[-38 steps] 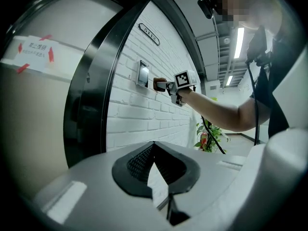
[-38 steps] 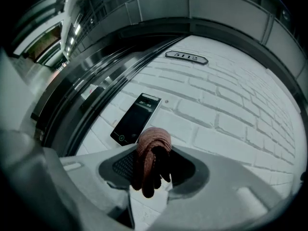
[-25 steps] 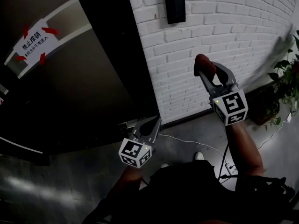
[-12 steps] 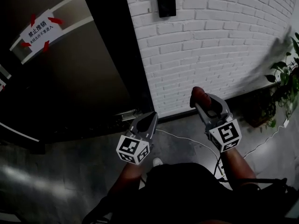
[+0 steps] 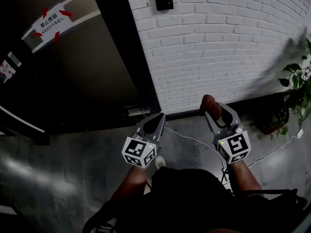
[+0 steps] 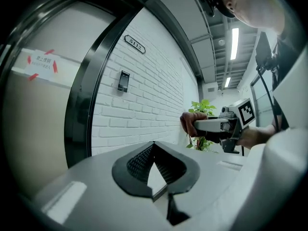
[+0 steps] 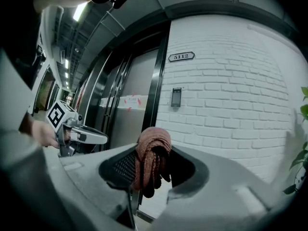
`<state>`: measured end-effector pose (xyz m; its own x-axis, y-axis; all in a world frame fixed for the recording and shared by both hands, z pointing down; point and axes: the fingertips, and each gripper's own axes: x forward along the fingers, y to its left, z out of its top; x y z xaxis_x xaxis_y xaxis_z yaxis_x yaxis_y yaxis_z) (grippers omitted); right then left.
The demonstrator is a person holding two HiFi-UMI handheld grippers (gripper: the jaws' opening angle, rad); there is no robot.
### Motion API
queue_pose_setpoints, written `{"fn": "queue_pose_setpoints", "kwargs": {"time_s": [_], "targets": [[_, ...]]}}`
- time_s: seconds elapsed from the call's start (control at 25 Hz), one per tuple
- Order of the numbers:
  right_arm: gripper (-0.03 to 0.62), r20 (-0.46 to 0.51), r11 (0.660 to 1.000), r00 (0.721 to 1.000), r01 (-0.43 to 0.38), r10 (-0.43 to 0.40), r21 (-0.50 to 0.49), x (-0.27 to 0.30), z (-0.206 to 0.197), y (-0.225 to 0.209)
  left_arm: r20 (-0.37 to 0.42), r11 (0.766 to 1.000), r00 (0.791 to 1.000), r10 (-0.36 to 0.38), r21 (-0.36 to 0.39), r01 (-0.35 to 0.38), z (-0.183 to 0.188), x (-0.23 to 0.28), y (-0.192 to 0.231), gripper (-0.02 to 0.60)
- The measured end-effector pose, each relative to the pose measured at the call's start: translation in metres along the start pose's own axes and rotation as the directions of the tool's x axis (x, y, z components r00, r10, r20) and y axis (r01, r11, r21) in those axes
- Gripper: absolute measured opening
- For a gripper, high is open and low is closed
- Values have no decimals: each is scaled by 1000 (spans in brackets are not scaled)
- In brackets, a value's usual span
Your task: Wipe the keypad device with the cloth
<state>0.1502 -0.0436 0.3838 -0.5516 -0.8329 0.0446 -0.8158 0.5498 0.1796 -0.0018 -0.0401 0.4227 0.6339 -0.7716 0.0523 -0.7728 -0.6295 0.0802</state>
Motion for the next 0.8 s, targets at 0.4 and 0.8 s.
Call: {"fn": "queue_pose_setpoints", "kwargs": {"time_s": [0.4, 0.8], "targets": [[143, 9, 1000, 1000, -30, 30, -2, -26, -4, 4, 6, 1000, 1000, 20, 2, -20, 0, -3, -23, 17], [142, 10, 1000, 1000, -21, 21, 7, -28, -6, -3, 5, 999, 1000, 24, 35, -25, 8, 1, -26, 17]]}}
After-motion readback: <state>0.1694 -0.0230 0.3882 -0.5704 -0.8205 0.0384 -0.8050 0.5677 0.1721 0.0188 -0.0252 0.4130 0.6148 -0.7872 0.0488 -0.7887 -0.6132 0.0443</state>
